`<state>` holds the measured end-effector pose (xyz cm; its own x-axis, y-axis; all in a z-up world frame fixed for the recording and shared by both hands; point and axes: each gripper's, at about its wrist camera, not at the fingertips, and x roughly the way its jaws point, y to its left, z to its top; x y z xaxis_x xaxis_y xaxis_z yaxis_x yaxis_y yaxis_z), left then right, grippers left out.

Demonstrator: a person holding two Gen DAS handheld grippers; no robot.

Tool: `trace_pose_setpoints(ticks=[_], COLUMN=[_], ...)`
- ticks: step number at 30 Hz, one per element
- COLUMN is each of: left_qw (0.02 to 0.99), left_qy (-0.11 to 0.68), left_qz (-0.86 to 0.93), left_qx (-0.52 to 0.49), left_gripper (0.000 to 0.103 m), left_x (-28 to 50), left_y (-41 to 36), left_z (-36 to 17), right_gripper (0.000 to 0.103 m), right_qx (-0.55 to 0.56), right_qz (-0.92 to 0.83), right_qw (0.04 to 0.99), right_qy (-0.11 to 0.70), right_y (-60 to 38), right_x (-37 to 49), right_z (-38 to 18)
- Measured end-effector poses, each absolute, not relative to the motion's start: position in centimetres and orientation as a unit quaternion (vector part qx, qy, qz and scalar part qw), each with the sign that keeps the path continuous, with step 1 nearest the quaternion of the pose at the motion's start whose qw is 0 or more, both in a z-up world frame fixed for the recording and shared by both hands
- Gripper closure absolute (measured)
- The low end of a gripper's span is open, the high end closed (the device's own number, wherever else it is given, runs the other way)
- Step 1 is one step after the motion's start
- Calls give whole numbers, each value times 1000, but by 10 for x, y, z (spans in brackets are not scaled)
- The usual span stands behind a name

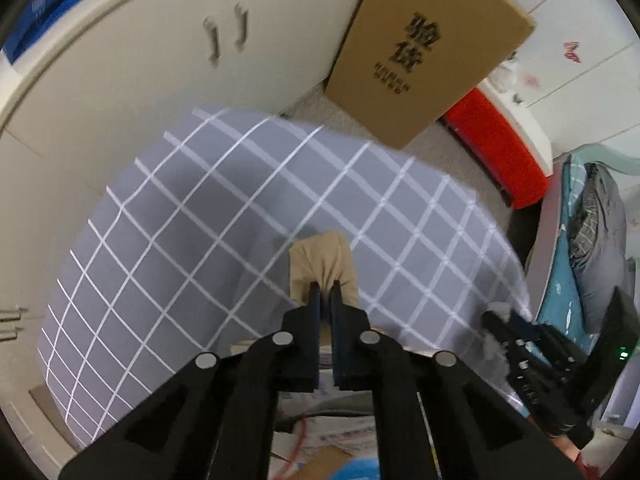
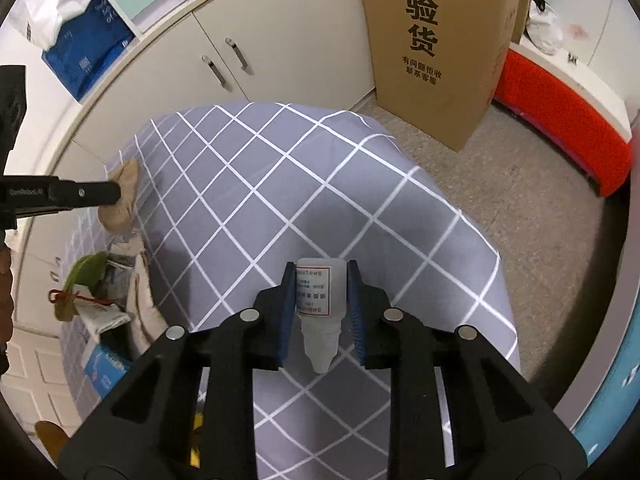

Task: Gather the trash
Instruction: 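Grasp the tan cloth item with the left tool while the right tool grasps the white dropper bottle, then carry both items over the blue bucket and open both tools to drop them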

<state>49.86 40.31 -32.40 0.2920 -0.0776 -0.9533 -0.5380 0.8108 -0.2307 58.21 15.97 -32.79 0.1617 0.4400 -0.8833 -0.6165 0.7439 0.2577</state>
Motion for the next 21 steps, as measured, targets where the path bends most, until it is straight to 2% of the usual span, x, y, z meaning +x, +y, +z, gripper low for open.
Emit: trace_pose_setpoints(ticks=[7,12,17,21], left_qw=[789,806,801,780], left_qy=[534,532,555,592], left_qz=[141,95,45,-8], left_qx=[-267,-241,-220,-206], left_gripper=[99,99,99,99], left_x=[504,515,532,545], left_y=[361,288,198,109], left_z=[-274,-249,-256,-285], right_gripper=[79,79,79,79], right_qx=[9,74,119,151], right_qz=[360,352,316,269], right_qw=[752,753,762,765], right_qy=[552,552,553,565], right_y=[111,48,-35,-115], right_x=[581,579,575,565], right_z=[-311,-297,-294,-308])
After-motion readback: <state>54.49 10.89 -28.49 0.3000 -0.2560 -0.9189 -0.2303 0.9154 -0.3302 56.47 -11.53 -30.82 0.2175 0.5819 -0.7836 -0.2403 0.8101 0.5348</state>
